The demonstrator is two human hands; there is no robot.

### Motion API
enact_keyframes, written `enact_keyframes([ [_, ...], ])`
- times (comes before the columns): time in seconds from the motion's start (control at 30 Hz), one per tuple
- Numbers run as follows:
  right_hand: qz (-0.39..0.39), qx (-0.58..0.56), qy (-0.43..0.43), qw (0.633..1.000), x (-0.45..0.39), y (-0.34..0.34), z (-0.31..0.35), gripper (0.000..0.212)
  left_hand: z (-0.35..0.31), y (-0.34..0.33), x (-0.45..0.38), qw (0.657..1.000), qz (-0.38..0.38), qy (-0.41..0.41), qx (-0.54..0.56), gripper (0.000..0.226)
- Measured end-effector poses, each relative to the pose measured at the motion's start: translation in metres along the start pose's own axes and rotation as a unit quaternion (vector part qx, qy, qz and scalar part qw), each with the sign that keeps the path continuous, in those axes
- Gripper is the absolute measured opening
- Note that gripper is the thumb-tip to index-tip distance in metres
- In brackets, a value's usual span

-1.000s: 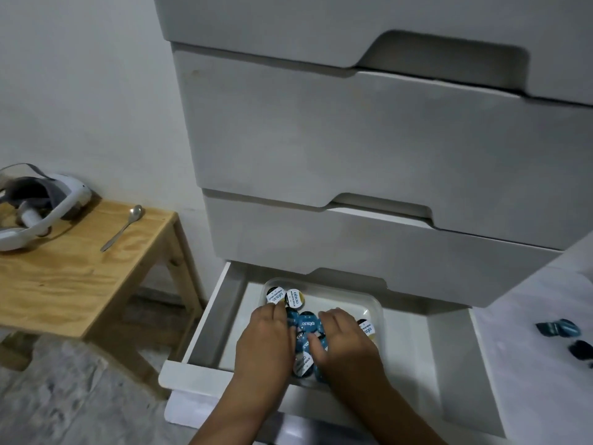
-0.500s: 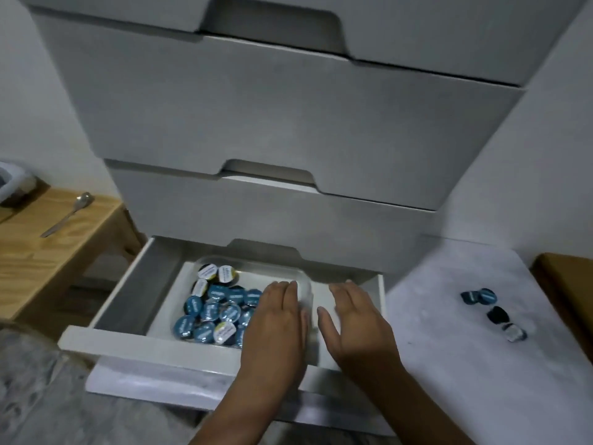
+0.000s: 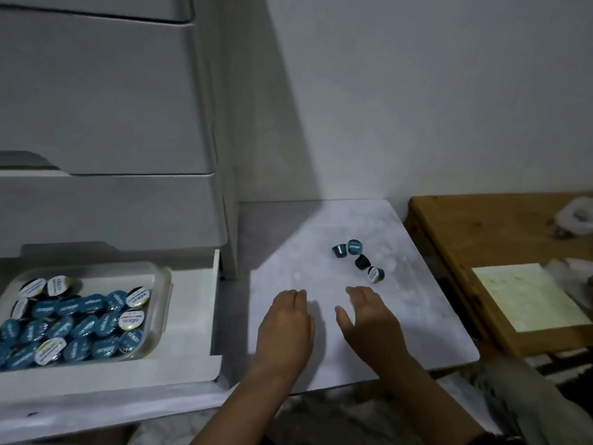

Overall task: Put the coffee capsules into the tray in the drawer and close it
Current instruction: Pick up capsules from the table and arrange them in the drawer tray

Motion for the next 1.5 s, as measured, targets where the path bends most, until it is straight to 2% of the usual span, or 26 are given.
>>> enact_keyframes([
  [0.23, 0.088, -0.047, -0.161, 0.982, -0.030, -0.029, -0.089, 0.041, 0.003, -0.062, -0.061, 0.993, 0.095, 0.040, 0.054, 0.048],
  [0.47, 0.100, -0.088, -0.226, 0.965, -0.077, -0.051, -0.130, 0.029, 0.014, -0.091, -0.141, 0.976, 0.082, 0.112, 0.165, 0.043],
  [0.6, 0.129, -0.099, -0.250, 0.955, -0.092, -0.072, -0.144, 0.035, 0.009, -0.097, -0.181, 0.970, 0.048, 0.106, 0.211, 0.042],
  [0.8, 0.149, -0.117, -0.271, 0.944, -0.105, -0.095, -0.157, 0.025, 0.008, -0.113, -0.220, 0.977, 0.024, 0.085, 0.192, 0.037],
  [0.93, 0.147, -0.125, -0.288, 0.938, -0.109, -0.099, -0.164, 0.018, 0.006, -0.117, -0.227, 0.980, -0.018, 0.043, 0.193, 0.026],
  [1.07, 0.140, -0.152, -0.324, 0.923, -0.102, -0.100, -0.173, 0.018, 0.009, -0.113, -0.217, 0.972, -0.078, 0.026, 0.219, 0.027],
  [1.17, 0.141, -0.168, -0.341, 0.914, -0.096, -0.101, -0.175, 0.018, 0.017, -0.113, -0.204, 0.960, -0.111, 0.052, 0.251, 0.023],
  [1.37, 0.139, -0.242, -0.389, 0.878, -0.085, -0.097, -0.178, 0.016, 0.026, -0.113, -0.185, 0.911, -0.121, 0.135, 0.371, 0.019],
  [1.5, 0.144, -0.292, -0.413, 0.851, -0.074, -0.097, -0.178, 0.012, 0.029, -0.110, -0.177, 0.890, -0.122, 0.197, 0.392, 0.024],
])
Point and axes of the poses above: each hand's wrist, its own x-axis away from the middle knuckle, its own y-axis out of the back of the hand, z = x × y, the point moved 10 cm from there along -x, towards the middle knuckle, and after that the axes turned 9 degrees about -y, right-handed, at the moved point
